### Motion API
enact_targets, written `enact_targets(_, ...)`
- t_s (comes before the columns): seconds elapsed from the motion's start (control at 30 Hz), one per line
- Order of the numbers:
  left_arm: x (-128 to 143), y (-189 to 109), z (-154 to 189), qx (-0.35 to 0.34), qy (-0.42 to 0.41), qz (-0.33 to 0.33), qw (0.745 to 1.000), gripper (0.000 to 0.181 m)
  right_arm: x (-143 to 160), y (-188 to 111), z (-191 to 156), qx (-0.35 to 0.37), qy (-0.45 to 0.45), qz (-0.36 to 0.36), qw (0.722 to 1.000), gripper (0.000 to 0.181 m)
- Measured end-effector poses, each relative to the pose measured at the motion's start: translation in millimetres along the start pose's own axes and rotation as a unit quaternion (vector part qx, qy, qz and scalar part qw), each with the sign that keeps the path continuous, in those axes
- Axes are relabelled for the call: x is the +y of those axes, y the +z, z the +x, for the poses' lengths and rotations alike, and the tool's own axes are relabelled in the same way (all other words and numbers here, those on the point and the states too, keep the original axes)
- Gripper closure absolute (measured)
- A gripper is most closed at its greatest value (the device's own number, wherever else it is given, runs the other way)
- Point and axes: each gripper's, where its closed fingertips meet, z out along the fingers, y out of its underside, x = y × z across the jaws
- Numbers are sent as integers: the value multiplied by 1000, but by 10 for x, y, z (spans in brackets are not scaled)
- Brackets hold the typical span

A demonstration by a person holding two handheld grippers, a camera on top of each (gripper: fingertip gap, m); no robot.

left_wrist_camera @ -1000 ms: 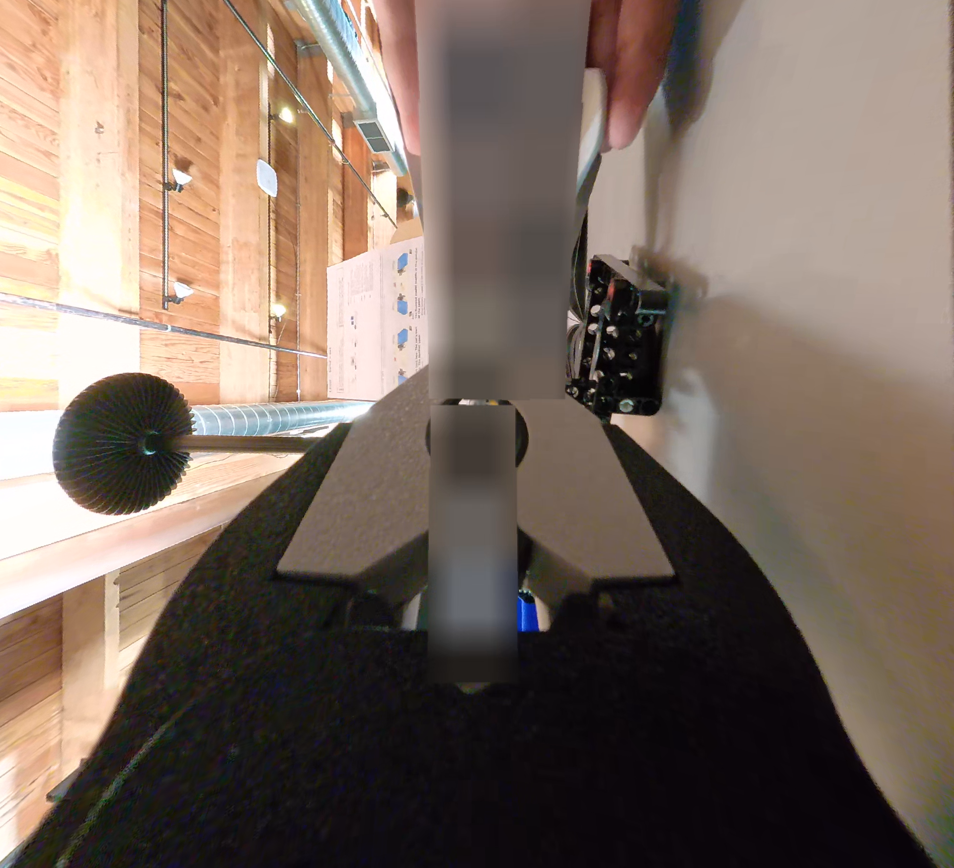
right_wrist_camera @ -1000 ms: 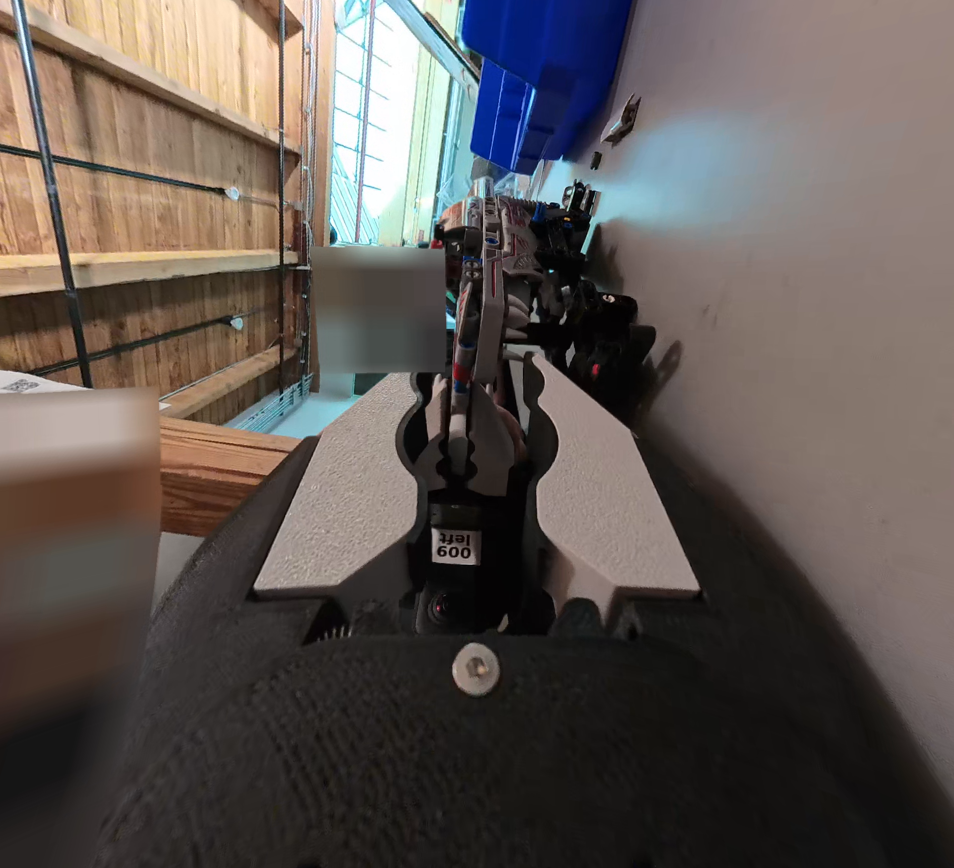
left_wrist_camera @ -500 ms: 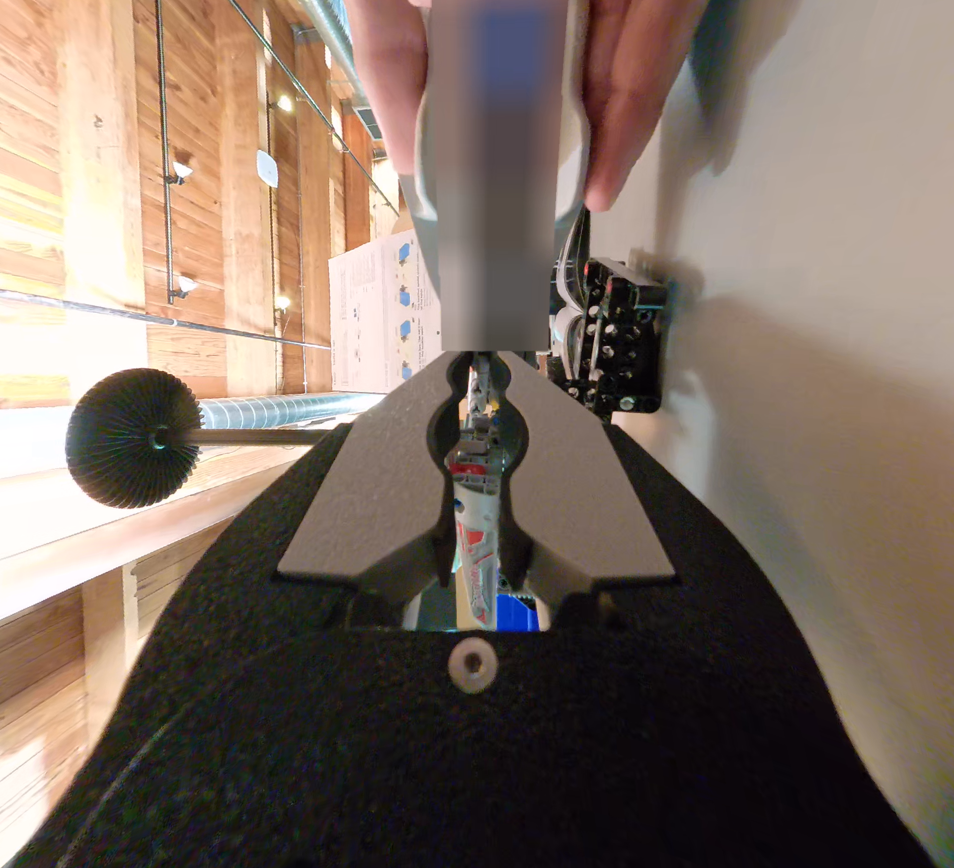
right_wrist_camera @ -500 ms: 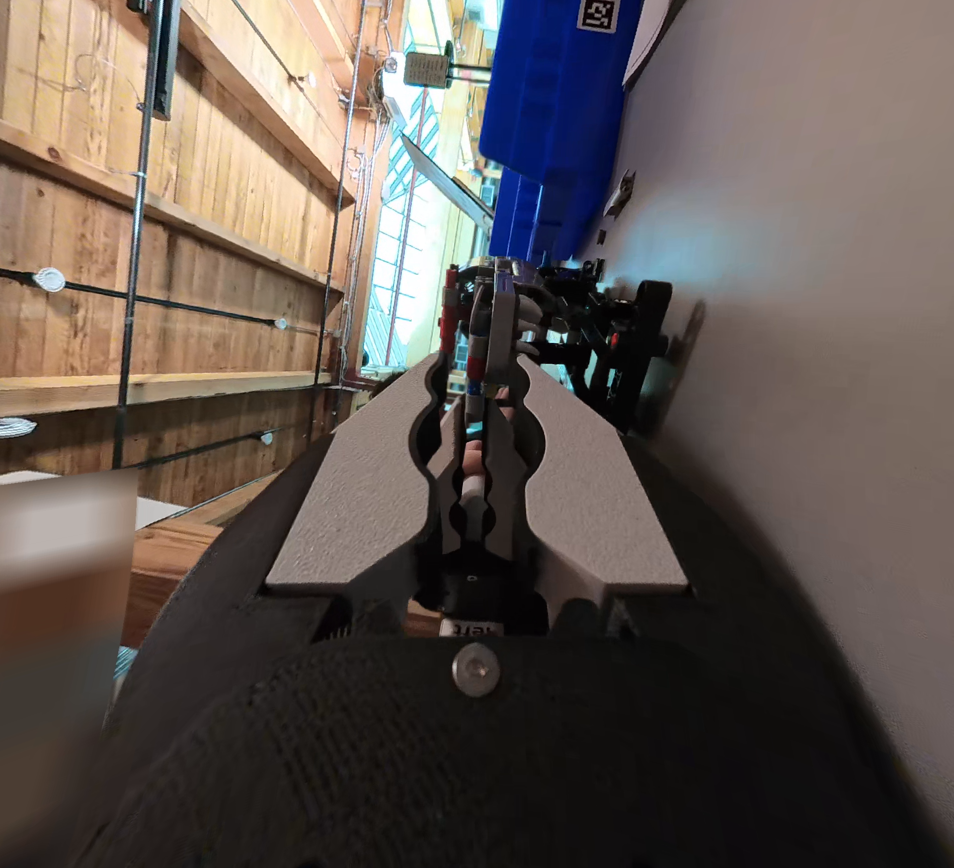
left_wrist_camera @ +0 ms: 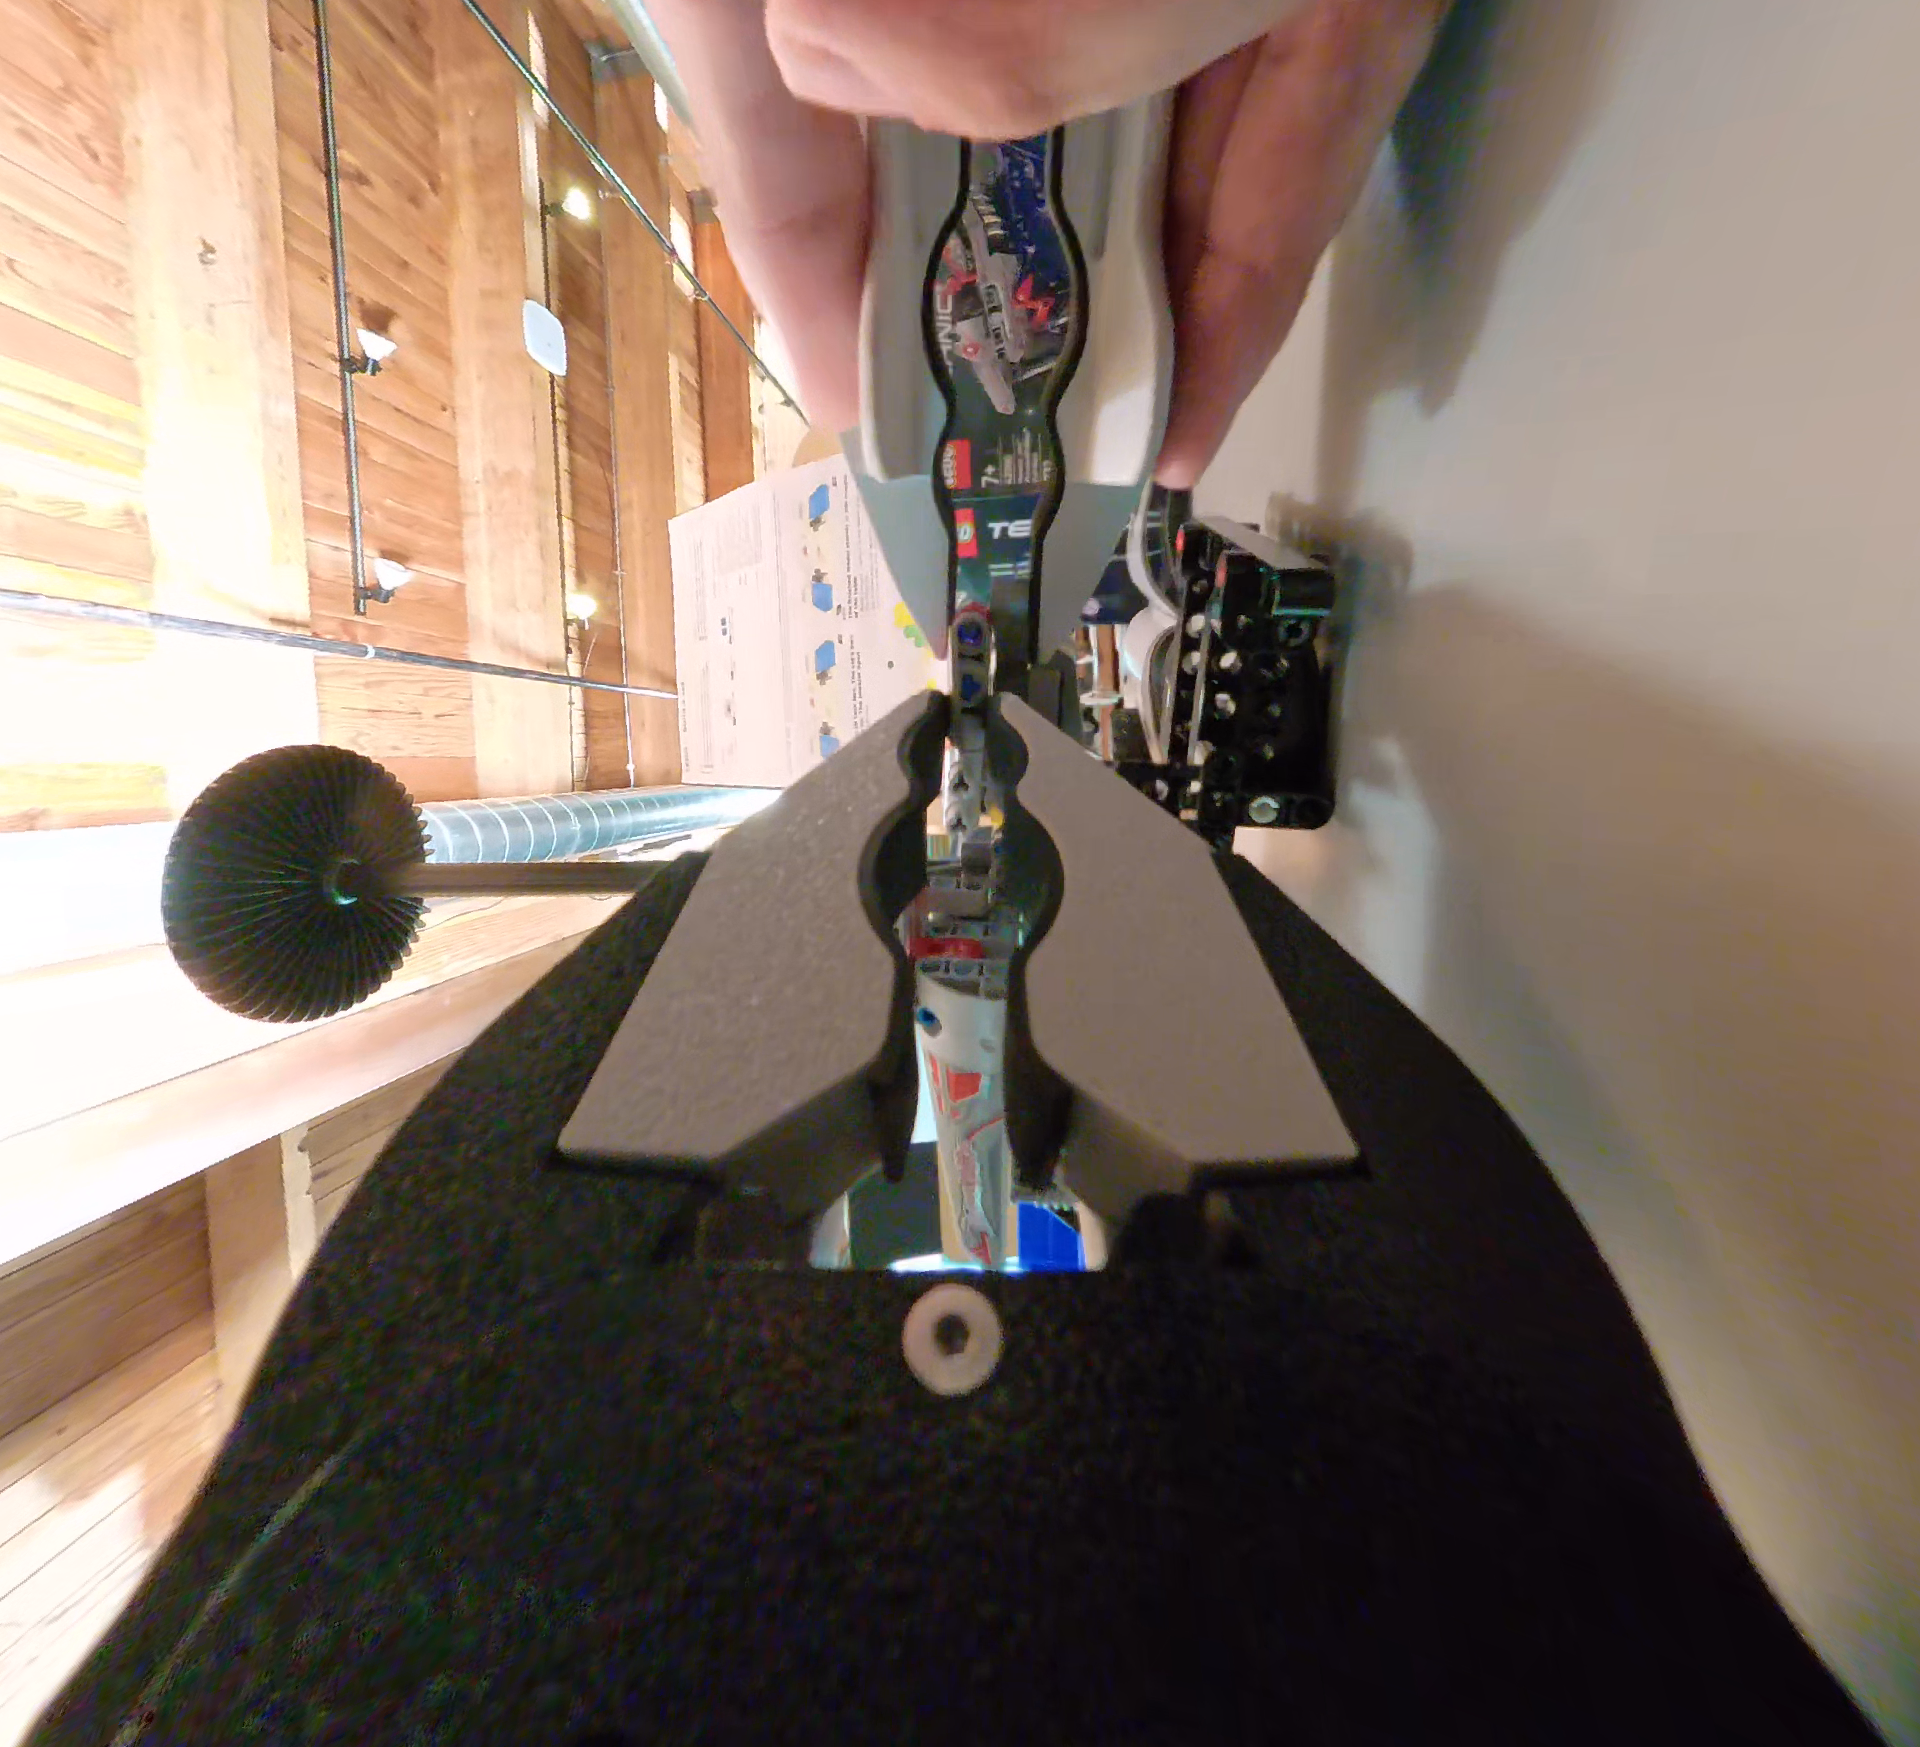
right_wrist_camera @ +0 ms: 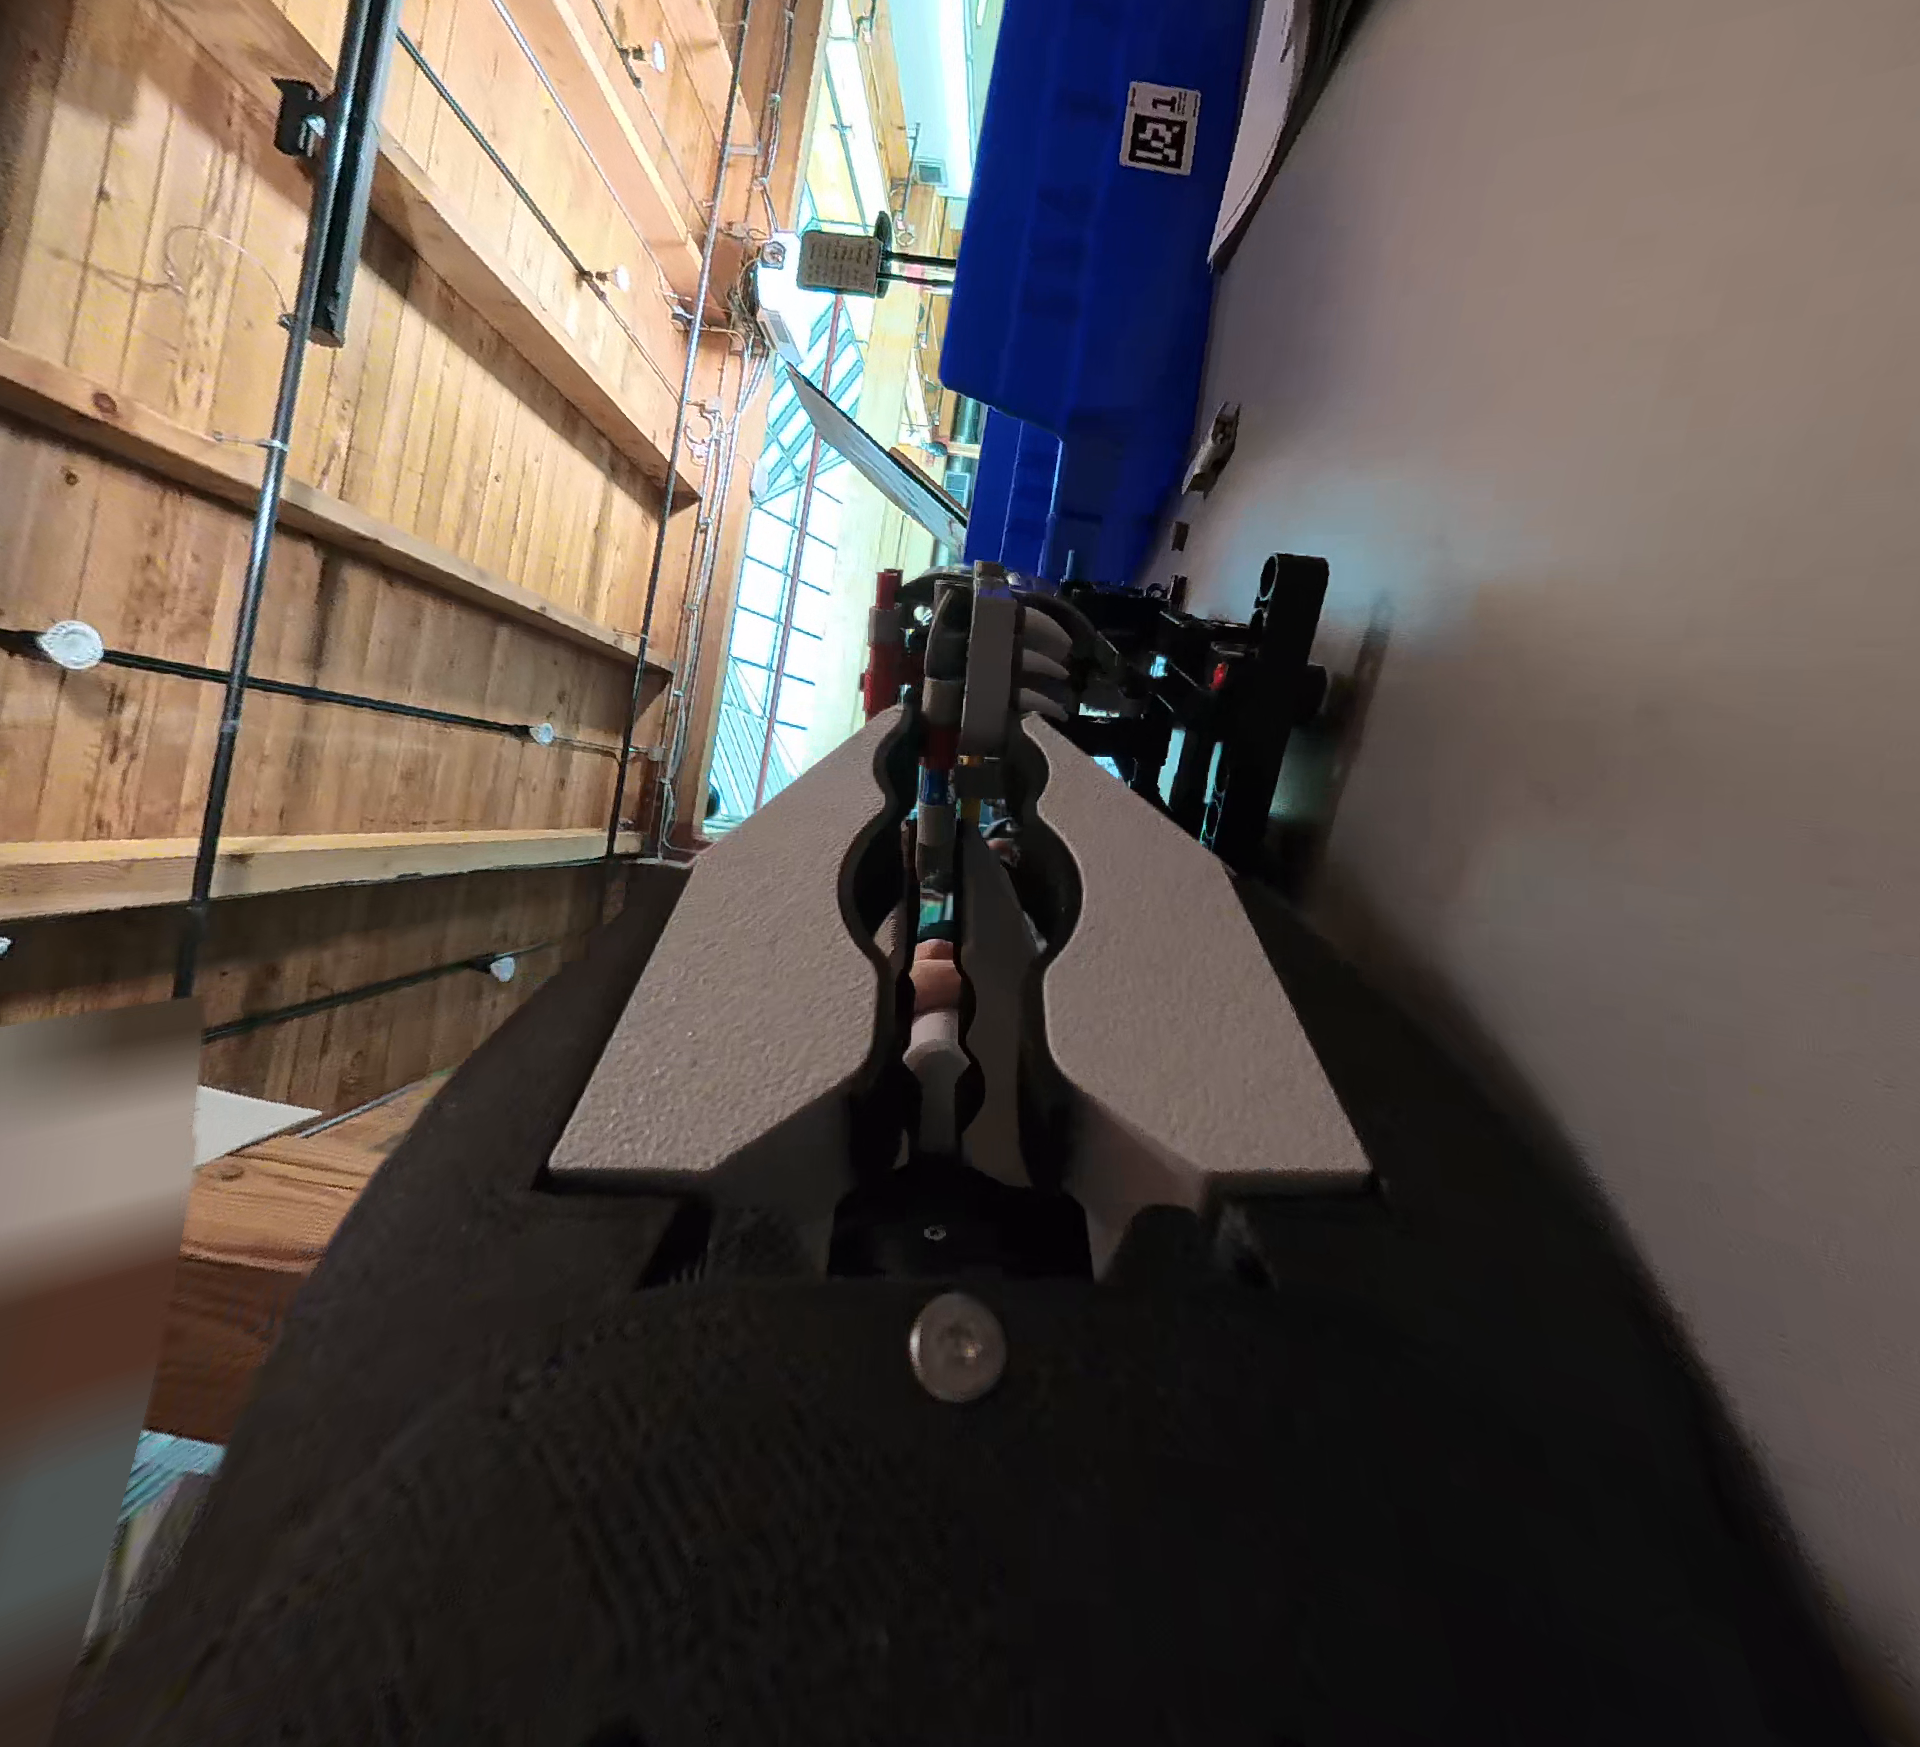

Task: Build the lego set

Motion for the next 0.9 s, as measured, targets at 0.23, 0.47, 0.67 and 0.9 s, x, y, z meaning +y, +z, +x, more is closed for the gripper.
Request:
enact_targets(0.23, 38, 13, 4, 6, 4, -16, 1000, 178, 1, 31, -2, 20, -44, -20, 999, 167)
enact_targets(0.47, 59, 30, 6, 18, 26, -34, 999, 178, -6, 41, -12, 18, -46, -22, 999, 167)
enact_targets(0.67, 90, 40, 17, 13, 30, -27, 999, 177, -22, 71, 12, 10, -22, -45, 999, 167)
enact_targets(0.9, 87, 22, -1, 2, -19, -5, 1000, 174, 80, -238, -111, 35, -237, -161, 958, 141)
